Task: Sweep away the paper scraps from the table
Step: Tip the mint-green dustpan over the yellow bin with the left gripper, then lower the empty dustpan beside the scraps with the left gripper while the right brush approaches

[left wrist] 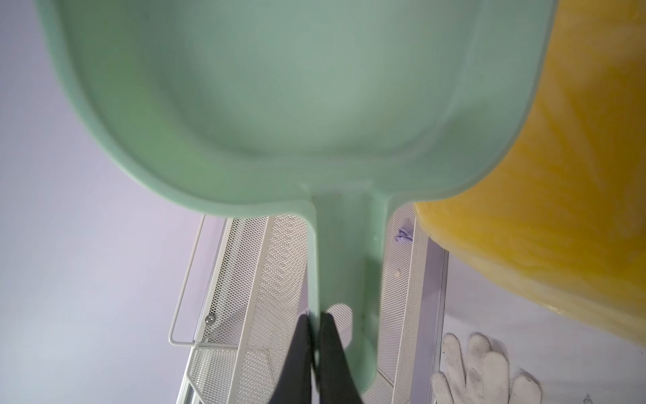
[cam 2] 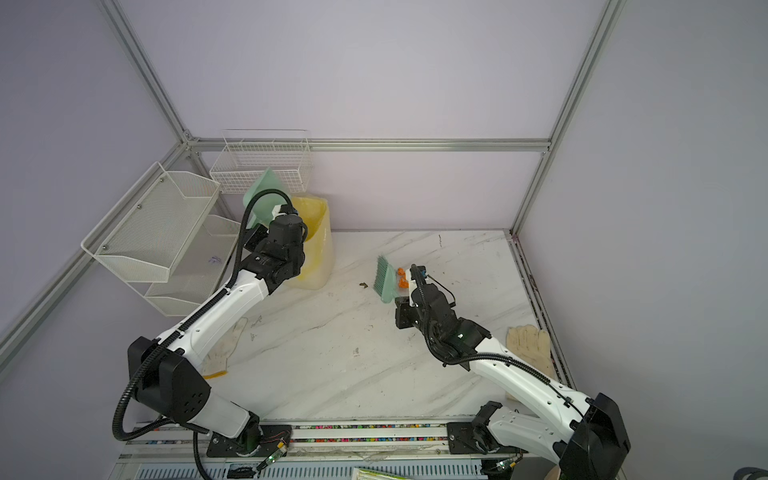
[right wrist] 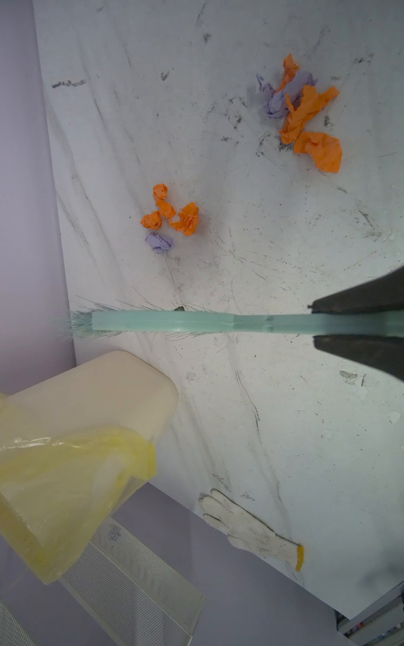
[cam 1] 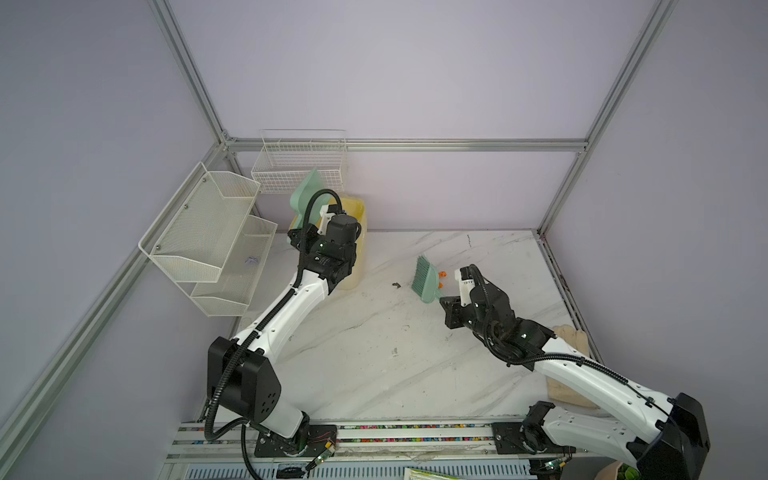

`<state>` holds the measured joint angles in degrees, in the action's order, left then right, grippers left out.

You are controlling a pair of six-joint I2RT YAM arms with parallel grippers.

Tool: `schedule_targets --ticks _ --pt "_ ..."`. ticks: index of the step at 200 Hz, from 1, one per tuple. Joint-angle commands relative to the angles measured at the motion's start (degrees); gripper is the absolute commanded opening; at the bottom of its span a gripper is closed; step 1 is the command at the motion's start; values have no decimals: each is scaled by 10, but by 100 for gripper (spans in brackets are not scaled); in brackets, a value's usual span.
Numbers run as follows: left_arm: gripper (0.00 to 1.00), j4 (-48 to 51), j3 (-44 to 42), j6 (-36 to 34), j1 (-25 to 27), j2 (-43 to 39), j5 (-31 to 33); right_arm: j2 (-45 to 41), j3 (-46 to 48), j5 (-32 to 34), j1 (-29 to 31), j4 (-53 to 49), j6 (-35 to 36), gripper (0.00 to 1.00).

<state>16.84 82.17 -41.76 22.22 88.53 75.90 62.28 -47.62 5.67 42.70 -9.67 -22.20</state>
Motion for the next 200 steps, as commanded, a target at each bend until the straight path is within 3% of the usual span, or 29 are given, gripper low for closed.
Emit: schedule_targets --ticks 1,48,85,106,125,164,200 --pt "0 -15 18 -1 2 -13 4 2 -6 10 -1 13 3 0" --pt "0 220 99 180 19 -9 -60 14 -11 7 -1 14 5 0" --pt "0 331 166 262 48 -13 -111 20 -18 4 0 12 0 0" --pt "0 445 249 346 54 -10 -204 19 -21 8 -1 11 -3 0" --pt "0 490 287 391 61 -14 -257 19 -31 11 -1 -1 -6 0" --pt "0 475 209 432 66 -98 -397 19 -63 22 -1 -27 9 0" --pt "0 538 214 492 79 -120 -551 22 -97 47 -1 -50 20 0"
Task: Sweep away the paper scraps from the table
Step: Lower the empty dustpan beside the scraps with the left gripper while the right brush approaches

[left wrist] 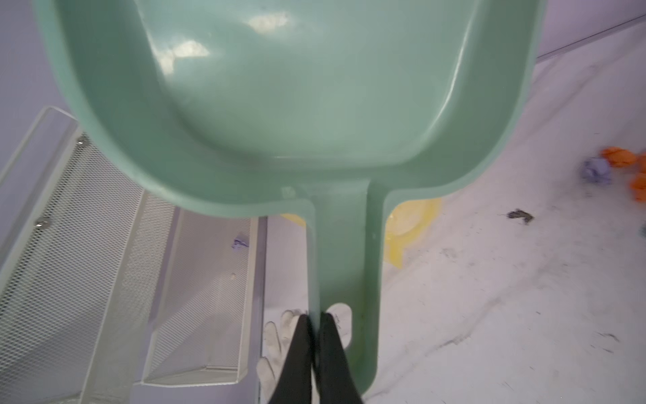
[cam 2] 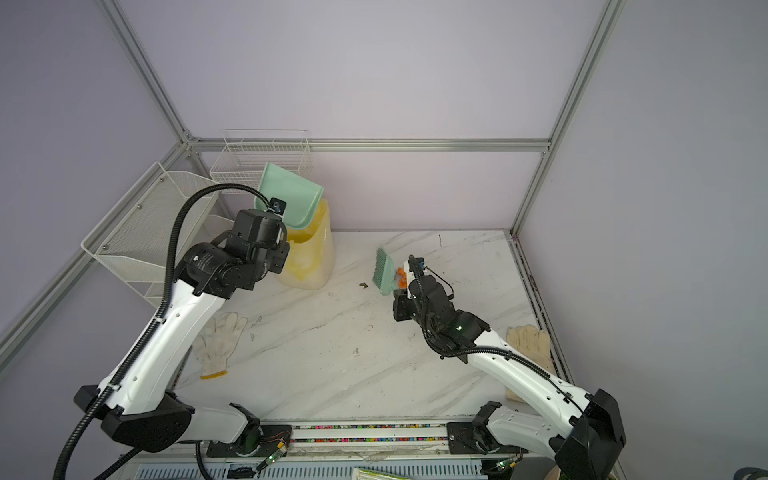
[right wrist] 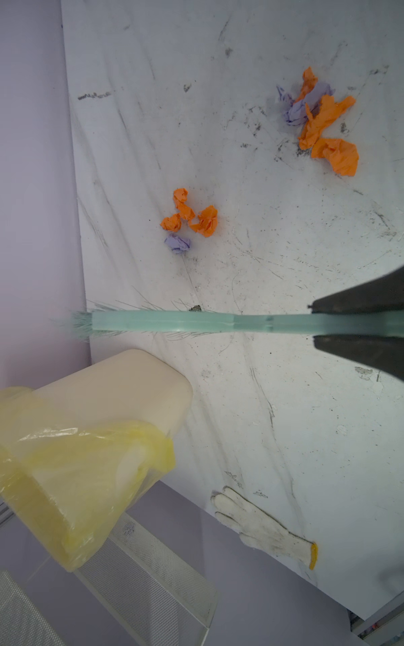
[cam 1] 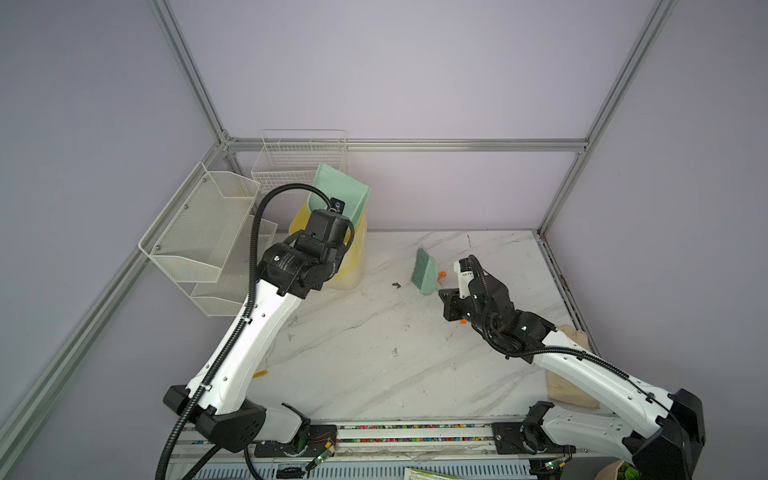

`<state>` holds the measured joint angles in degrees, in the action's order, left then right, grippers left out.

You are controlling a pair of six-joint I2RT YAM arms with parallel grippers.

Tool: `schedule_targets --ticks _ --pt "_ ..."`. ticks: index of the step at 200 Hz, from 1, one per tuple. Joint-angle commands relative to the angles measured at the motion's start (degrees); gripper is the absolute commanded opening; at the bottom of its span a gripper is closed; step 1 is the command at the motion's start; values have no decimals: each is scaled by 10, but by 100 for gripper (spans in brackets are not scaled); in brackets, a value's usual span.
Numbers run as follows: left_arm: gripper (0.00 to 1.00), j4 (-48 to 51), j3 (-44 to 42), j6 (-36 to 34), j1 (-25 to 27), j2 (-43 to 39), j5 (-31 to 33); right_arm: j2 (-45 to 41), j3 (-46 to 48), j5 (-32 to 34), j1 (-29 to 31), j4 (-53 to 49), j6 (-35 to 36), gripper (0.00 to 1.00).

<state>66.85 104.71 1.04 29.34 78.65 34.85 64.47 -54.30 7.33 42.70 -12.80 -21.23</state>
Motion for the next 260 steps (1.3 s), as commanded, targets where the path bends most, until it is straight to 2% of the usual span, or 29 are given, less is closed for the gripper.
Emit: schedule_targets --ticks 1,10,51,78,104,120,190,219,260 --pt "0 38 -13 65 8 -21 -145 0 -31 31 0 -19 11 0" --pt "0 38 -30 56 9 -26 -187 7 -39 39 0 -26 15 0" --pt "0 15 -129 76 20 -41 -290 46 -91 56 -1 -82 36 0" --pt "0 -10 -179 76 29 -57 -328 49 -117 83 -4 -140 34 0" --pt "0 -25 -204 76 33 -54 -354 42 -133 39 -26 -176 19 0" --pt "0 -36 -212 79 38 -43 -377 30 -133 38 -31 -180 10 0" --pt "0 -79 -234 71 70 16 -409 39 -188 26 -83 -263 18 0" --pt "0 -98 -251 79 75 37 -410 41 -196 8 -115 -273 71 0" --pt "0 -124 -286 96 86 38 -433 65 -220 17 -152 -305 131 0"
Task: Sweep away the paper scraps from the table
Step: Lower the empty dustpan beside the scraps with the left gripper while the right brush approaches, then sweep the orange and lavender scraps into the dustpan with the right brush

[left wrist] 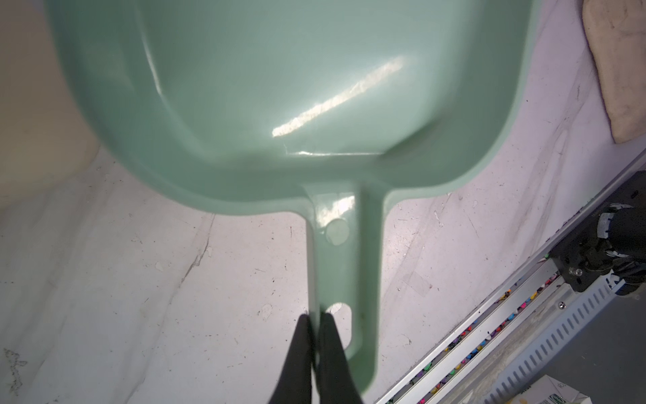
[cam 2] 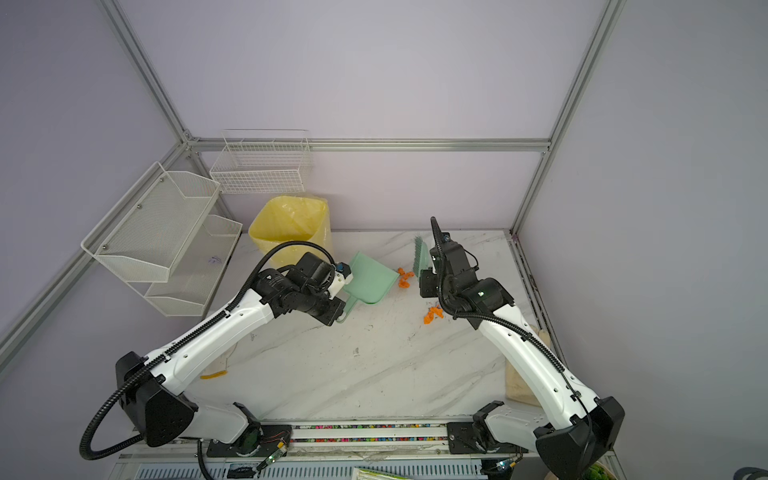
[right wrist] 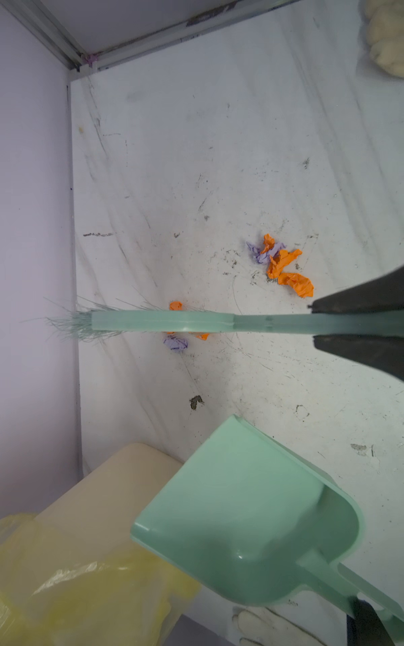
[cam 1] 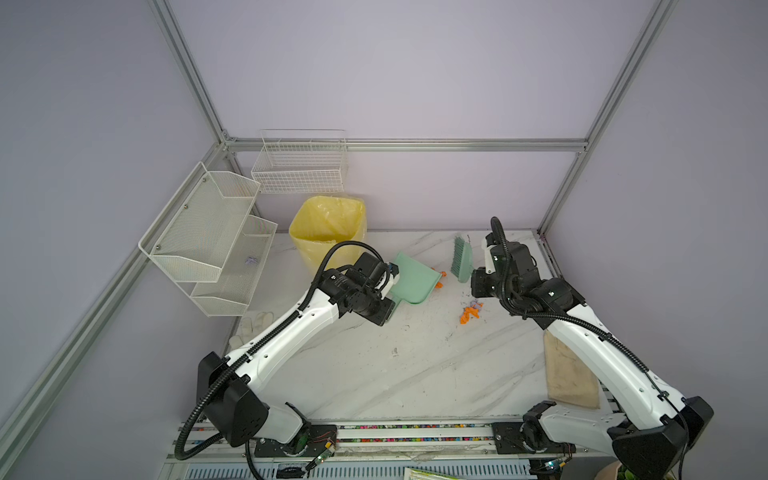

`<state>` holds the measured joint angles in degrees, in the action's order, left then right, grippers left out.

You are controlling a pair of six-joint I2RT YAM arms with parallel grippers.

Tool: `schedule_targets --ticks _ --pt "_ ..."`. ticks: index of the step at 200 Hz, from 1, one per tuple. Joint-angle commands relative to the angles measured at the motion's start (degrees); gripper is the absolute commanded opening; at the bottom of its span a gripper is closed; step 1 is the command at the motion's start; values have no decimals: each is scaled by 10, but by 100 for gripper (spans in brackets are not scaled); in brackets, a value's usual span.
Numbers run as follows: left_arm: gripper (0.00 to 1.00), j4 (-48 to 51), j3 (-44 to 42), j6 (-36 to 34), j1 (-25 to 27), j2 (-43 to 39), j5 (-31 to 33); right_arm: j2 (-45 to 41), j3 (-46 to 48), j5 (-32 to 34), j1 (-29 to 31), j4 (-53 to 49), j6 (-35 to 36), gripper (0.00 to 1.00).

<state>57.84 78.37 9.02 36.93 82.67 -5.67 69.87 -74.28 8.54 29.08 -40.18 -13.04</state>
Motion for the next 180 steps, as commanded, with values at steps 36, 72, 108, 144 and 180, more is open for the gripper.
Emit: schedule_targets --ticks 36,72,108,144,180 --pt "0 -32 -31 29 32 -1 -31 22 -5 66 -21 -29 99 0" --pt "0 -34 -51 68 53 8 -32 31 5 119 -26 -21 165 0" --pt "0 -41 -61 90 75 28 -38 42 8 141 -31 -21 197 0" --pt "0 -42 -58 96 92 48 -49 52 29 142 -33 -23 213 0" --pt "0 -43 -88 101 101 45 -75 51 59 163 -33 -20 215 0"
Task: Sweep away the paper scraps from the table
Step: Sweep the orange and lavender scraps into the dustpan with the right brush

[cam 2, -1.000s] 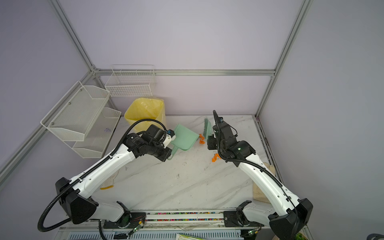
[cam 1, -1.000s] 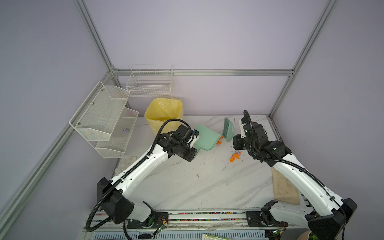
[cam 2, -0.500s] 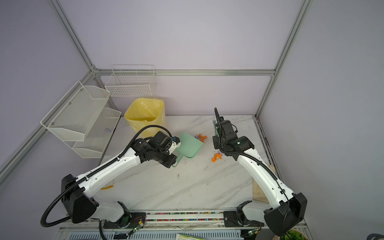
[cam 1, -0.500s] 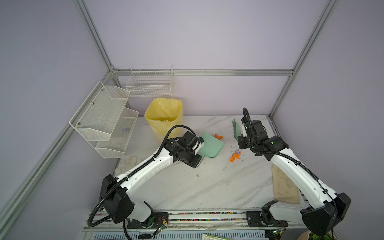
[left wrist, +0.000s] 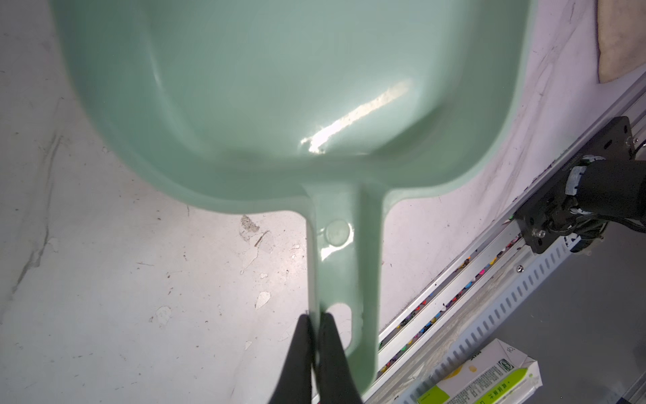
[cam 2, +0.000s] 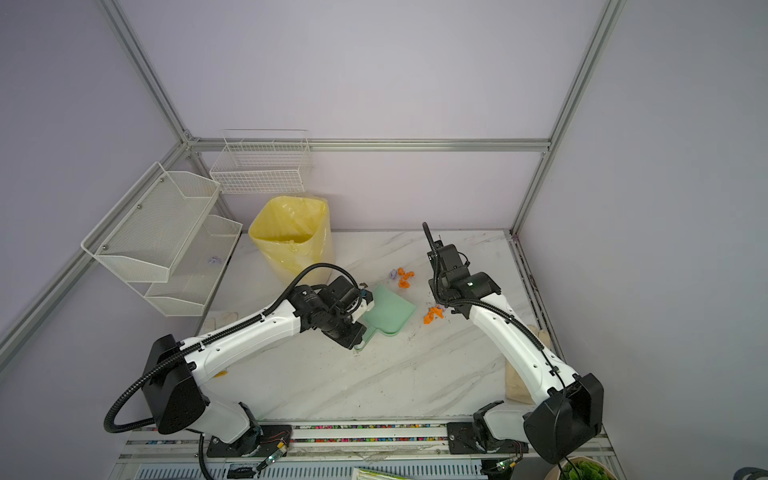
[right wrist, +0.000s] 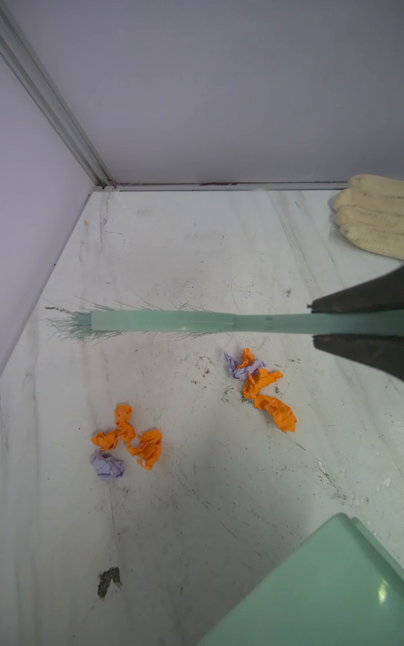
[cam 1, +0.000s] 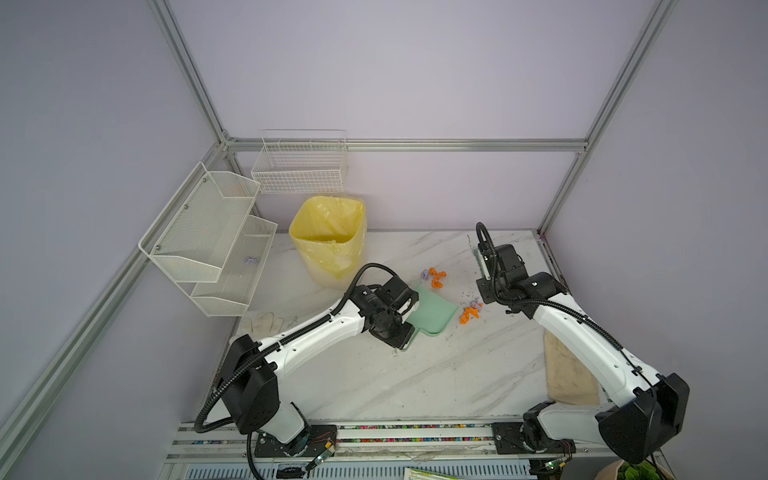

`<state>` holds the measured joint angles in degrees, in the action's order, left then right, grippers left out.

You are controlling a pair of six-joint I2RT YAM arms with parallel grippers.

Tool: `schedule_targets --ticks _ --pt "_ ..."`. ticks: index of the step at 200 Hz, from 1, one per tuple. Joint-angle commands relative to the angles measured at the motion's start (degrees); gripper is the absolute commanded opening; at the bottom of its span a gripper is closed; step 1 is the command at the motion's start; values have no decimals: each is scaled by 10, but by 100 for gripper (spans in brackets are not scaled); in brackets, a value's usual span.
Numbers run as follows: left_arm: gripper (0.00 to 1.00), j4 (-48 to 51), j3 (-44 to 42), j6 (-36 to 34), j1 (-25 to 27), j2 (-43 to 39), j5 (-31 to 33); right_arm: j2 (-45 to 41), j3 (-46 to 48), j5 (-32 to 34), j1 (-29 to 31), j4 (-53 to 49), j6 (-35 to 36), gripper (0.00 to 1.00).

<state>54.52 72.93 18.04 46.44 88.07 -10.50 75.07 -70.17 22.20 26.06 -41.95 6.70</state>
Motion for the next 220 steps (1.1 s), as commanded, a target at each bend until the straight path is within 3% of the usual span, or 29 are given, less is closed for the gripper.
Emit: schedule_targets --ticks 1,93,170,220 --pt "0 -9 -34 11 6 -9 -27 -2 19 26 -3 -3 18 0" --pt "0 8 -35 5 48 16 -32 33 27 39 -3 -24 45 0" --pt "0 26 -3 -1 74 80 4 75 35 43 -3 -37 67 0" --pt "0 24 22 -14 76 110 -16 85 33 -9 -3 -32 69 0"
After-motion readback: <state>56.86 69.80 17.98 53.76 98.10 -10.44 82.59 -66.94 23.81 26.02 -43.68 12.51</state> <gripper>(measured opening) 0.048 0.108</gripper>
